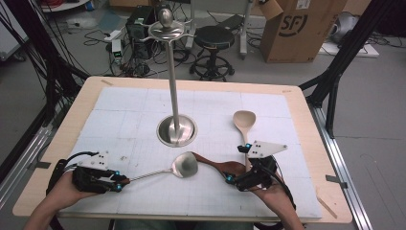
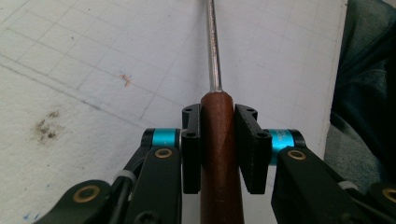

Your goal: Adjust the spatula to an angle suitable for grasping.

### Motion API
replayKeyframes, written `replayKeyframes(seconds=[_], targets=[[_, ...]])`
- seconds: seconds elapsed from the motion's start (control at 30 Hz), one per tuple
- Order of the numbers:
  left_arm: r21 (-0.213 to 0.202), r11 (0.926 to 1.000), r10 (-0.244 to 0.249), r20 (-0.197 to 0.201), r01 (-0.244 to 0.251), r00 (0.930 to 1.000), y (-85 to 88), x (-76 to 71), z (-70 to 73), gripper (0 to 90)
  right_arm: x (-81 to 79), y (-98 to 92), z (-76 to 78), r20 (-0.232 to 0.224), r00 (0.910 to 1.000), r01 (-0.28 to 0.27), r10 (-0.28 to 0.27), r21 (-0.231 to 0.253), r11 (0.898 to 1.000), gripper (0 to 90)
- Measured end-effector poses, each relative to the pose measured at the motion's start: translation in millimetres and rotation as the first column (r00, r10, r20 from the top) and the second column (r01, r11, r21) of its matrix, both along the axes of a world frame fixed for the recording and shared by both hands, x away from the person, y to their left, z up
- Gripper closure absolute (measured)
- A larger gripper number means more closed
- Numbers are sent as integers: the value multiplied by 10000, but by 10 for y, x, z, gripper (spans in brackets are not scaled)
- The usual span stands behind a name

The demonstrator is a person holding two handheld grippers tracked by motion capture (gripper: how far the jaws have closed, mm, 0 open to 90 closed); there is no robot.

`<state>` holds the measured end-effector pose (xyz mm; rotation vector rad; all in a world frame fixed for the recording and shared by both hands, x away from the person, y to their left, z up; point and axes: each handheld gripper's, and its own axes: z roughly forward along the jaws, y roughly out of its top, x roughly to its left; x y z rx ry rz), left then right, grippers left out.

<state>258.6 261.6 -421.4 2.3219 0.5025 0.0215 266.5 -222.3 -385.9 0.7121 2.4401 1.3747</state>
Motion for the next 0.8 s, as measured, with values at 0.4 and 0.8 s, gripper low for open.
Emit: replayKeyframes(seconds=[0.4,0.8], targets=[[110,9989,-457,-25,457,9990,-121,14,19,733,32,165,-14,-112,9988,-486,485,-94,9988,7],[269,9951,-948,-39,949,9955,-331,67,45,733,103,423,-13,-204,9940,-1081,1079,-124,9941,7]])
